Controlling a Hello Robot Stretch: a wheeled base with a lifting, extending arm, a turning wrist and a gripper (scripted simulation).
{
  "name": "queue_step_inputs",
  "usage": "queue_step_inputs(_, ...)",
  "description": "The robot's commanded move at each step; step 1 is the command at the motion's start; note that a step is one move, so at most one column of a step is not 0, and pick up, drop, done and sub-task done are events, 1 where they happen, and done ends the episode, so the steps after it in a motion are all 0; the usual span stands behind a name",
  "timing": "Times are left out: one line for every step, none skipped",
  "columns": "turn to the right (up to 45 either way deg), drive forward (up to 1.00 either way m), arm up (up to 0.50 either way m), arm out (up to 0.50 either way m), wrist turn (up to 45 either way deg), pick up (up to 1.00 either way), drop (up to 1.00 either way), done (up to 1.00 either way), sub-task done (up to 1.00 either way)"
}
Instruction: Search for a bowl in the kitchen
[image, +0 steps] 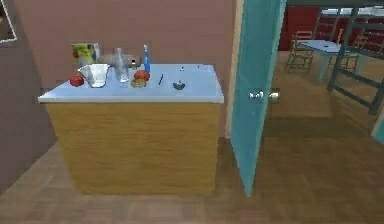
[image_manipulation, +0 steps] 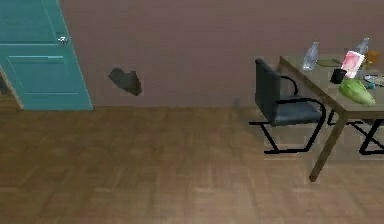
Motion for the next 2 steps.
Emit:
queue_step_inputs(0.0, 0.75, 0.0, 0.0, 0.0, 0.0, 0.0, 0.0, 0.0)
queue_step_inputs(-42.0, 0.0, 0.0, 0.0, 0.0, 0.0, 0.0, 0.0, 0.0)
